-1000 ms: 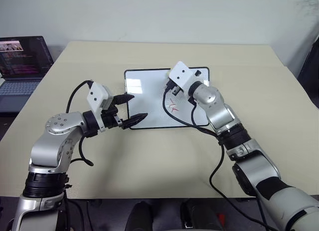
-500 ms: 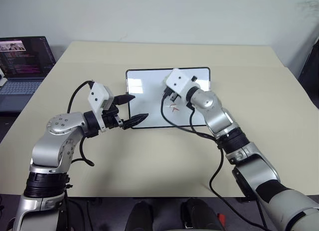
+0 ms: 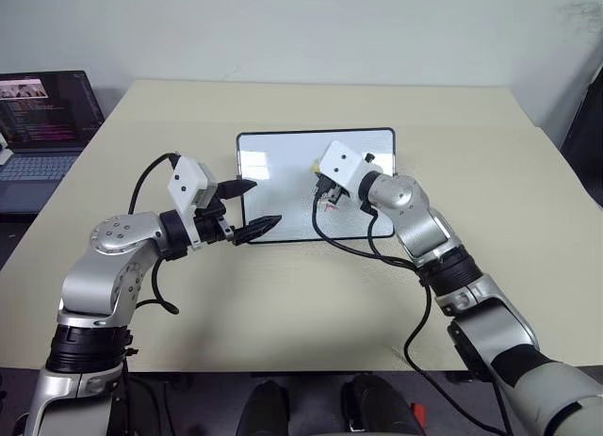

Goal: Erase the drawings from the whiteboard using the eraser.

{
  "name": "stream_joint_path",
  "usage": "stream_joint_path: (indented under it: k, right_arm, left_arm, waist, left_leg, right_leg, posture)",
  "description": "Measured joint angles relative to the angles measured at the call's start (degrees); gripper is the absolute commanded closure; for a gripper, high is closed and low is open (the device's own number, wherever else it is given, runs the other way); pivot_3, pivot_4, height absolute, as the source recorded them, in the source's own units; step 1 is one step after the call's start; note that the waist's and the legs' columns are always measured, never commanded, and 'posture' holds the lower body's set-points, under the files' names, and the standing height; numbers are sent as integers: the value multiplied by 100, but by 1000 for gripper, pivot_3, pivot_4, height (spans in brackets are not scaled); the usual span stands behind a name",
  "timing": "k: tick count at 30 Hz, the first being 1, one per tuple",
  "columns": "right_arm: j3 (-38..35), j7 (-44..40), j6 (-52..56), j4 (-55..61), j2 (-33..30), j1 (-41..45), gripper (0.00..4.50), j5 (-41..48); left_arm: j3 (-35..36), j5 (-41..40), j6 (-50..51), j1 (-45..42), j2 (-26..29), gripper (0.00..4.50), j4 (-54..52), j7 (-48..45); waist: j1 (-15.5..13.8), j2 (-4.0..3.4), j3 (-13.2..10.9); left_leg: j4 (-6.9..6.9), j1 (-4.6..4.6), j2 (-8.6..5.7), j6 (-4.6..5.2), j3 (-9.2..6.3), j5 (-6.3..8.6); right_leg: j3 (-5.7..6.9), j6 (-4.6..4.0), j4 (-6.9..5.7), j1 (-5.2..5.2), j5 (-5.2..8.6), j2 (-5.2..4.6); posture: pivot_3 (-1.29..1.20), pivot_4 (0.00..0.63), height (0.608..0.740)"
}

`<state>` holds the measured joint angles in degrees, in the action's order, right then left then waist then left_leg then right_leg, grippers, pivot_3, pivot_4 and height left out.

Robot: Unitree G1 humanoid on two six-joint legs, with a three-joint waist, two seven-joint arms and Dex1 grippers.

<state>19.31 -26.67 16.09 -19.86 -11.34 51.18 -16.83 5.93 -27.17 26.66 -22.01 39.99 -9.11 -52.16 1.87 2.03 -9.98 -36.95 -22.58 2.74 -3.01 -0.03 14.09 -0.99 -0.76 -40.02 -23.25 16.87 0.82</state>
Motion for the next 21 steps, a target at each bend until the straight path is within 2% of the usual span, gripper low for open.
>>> stream_joint_path:
  k: [3,7,16,21]
  right_arm:
    - [-54,525,-190,-271,34,167,3398,-42]
    - [-195,695,-241,-380,-14,289,3398,-49]
    - [109,-265,56,57,-132,83,3398,-31]
    - [121,-232,67,65,-111,57,3398,-33]
  left_arm:
    - [-11,0,0,-1,-1,0,0,-14]
    - [-30,0,0,-3,-1,0,0,-42]
    - [-40,0,-6,-4,-6,0,0,-55]
    - [-42,0,-52,-4,-7,0,0,-81]
  waist:
    - [0,0,0]
    - [-5,0,0]
    - [6,0,0]
    - [7,0,0]
  left_leg:
    - [-1,-3,0,-1,2,0]
    - [1,-11,1,-1,2,0]
    - [1,-1,1,0,2,0]
    - [1,-1,0,0,1,0]
  right_leg:
    - [-2,0,1,-1,-1,-1]
    - [-2,0,6,-4,-1,-2]
    - [-2,0,2,-2,0,0]
    - [-1,0,1,-2,-1,1]
  posture:
    - [0,150,740]
    - [0,150,740]
    - [0,150,740]
    - [0,150,740]
